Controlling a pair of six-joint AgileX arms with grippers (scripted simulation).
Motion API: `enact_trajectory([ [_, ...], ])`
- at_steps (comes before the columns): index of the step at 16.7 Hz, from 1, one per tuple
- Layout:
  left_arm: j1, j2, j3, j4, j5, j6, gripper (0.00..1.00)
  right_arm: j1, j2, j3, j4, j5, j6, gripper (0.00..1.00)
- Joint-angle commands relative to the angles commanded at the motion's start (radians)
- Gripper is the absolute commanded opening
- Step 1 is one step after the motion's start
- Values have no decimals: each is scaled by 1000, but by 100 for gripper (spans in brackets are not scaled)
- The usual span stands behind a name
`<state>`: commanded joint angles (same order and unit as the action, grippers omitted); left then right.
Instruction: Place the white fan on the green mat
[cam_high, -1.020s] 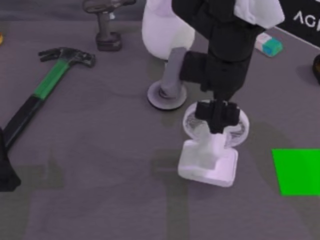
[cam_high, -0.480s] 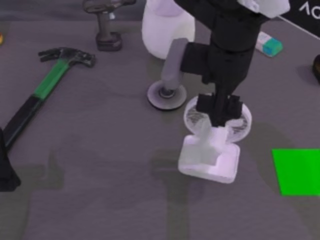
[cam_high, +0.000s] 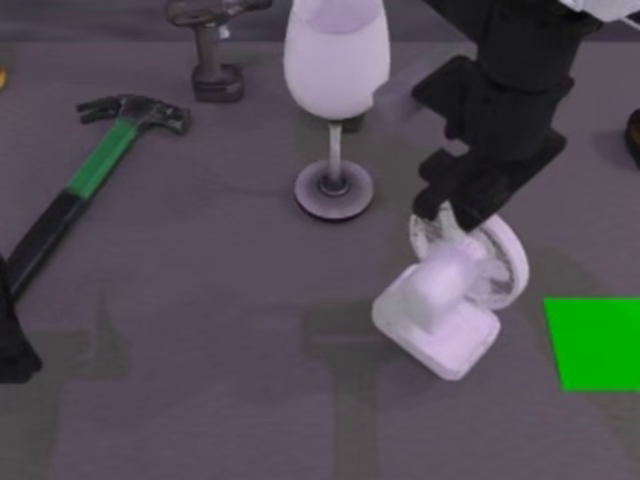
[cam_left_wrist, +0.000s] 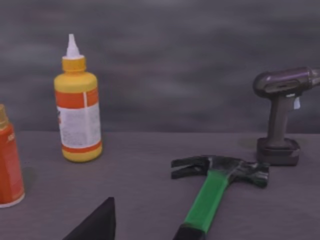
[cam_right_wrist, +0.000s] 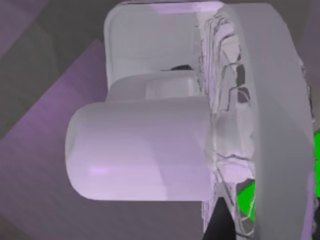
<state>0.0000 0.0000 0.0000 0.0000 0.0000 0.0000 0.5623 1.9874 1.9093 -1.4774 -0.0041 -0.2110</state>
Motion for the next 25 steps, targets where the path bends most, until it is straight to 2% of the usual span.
enact_trajectory([
  [4, 0, 0, 0, 0, 0, 0, 100, -72, -85, -68, 29, -4, 436, 0],
  [11, 0, 0, 0, 0, 0, 0, 100, -218, -242, -235, 81, -7, 1286, 0],
  [15, 0, 0, 0, 0, 0, 0, 100, -295, -302, -347, 92, -3, 1677, 0],
  [18, 0, 0, 0, 0, 0, 0, 100, -338, -327, -417, 90, 1, 1869, 0],
  [20, 0, 0, 0, 0, 0, 0, 100, -357, -334, -449, 87, 3, 1944, 0],
  [25, 0, 0, 0, 0, 0, 0, 100, -365, -337, -464, 85, 4, 1976, 0],
])
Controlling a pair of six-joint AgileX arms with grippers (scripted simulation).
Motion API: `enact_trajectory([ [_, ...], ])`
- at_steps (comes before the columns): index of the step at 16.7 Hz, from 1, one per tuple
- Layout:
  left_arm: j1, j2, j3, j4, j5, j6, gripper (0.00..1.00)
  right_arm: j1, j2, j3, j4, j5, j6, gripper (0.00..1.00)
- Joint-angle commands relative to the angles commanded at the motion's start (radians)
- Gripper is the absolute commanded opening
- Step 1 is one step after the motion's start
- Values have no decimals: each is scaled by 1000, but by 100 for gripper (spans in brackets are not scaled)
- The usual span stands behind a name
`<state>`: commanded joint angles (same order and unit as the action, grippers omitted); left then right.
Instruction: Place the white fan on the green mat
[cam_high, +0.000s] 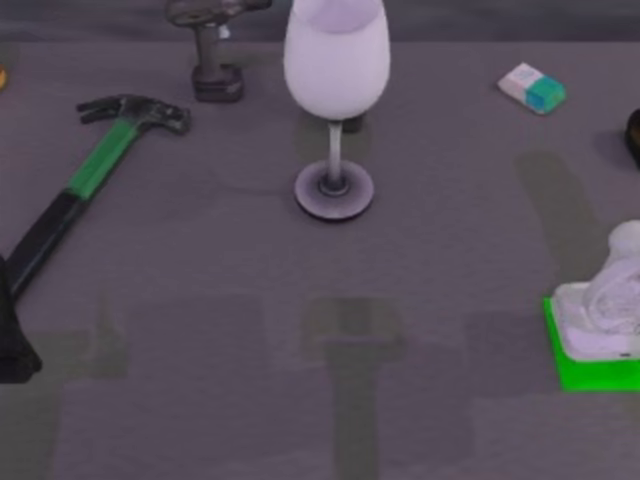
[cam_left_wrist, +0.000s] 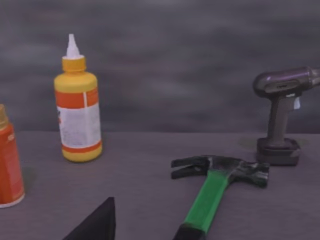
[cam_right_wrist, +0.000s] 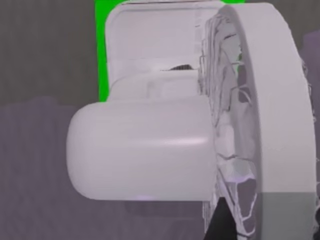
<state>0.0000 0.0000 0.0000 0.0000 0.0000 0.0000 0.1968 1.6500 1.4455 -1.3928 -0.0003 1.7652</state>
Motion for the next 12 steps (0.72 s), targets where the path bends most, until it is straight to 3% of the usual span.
enact_trajectory([
  [12, 0, 0, 0, 0, 0, 0, 100, 1, 12, -125, 137, 0, 1, 0],
])
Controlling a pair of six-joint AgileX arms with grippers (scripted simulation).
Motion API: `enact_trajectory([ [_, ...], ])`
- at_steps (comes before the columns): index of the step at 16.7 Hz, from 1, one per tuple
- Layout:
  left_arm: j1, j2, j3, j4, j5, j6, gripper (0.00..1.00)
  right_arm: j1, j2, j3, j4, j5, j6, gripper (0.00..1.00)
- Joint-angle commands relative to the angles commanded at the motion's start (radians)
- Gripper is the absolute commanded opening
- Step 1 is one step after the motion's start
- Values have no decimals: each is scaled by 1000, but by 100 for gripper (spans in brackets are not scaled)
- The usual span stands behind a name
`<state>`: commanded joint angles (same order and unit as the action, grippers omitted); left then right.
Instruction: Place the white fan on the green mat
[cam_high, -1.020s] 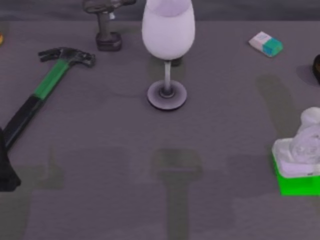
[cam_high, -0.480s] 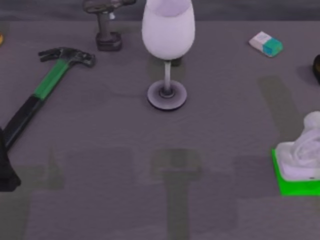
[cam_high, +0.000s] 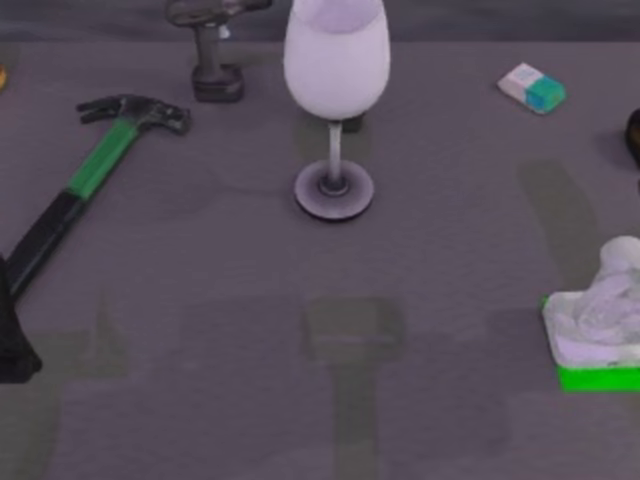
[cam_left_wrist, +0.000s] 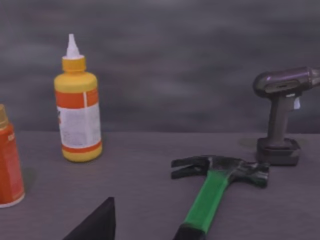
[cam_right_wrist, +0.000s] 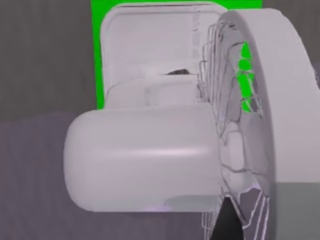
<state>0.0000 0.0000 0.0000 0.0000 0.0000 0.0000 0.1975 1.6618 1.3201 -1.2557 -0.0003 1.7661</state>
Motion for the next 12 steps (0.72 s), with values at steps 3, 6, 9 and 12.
enact_trajectory([
  [3, 0, 0, 0, 0, 0, 0, 100, 0, 0, 0, 0, 0, 0, 15],
  [6, 0, 0, 0, 0, 0, 0, 100, 0, 0, 0, 0, 0, 0, 38],
  [9, 0, 0, 0, 0, 0, 0, 100, 0, 0, 0, 0, 0, 0, 60],
  [12, 0, 0, 0, 0, 0, 0, 100, 0, 0, 0, 0, 0, 0, 83],
])
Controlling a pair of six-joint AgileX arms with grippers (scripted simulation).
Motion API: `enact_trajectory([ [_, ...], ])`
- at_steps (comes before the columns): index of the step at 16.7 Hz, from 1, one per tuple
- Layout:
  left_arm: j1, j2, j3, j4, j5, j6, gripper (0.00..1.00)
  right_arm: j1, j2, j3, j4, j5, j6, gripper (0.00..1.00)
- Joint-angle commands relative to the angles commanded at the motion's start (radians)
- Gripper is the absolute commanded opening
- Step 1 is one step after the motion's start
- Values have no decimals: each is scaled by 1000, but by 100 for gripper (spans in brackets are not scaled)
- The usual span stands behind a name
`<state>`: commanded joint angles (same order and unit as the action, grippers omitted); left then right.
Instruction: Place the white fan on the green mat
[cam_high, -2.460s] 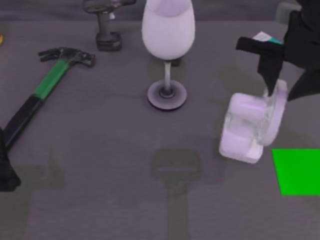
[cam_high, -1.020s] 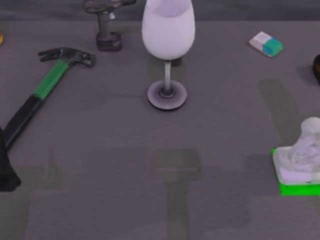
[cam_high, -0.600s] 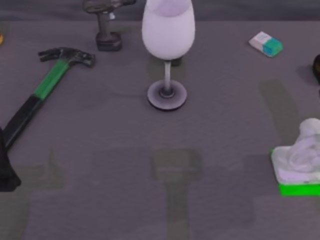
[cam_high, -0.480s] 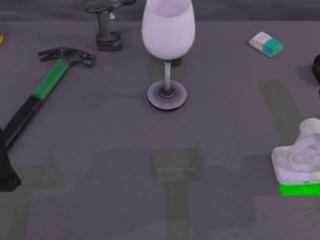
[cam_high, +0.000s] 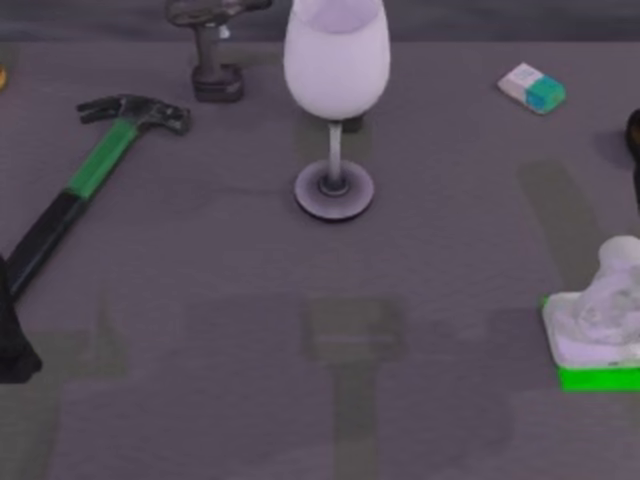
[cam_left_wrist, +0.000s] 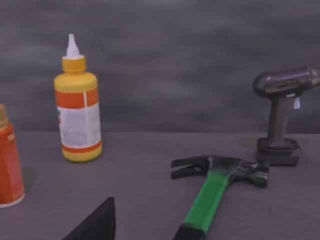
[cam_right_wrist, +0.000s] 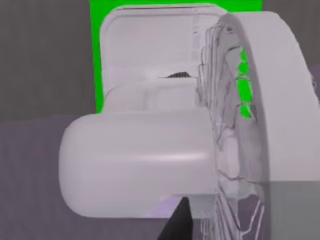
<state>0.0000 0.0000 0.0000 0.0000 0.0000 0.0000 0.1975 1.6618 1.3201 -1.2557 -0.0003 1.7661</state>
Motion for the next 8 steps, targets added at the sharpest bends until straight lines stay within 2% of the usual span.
enact_trajectory([
  [2, 0, 0, 0, 0, 0, 0, 100, 0, 0, 0, 0, 0, 0, 98],
  [8, 0, 0, 0, 0, 0, 0, 100, 0, 0, 0, 0, 0, 0, 100],
])
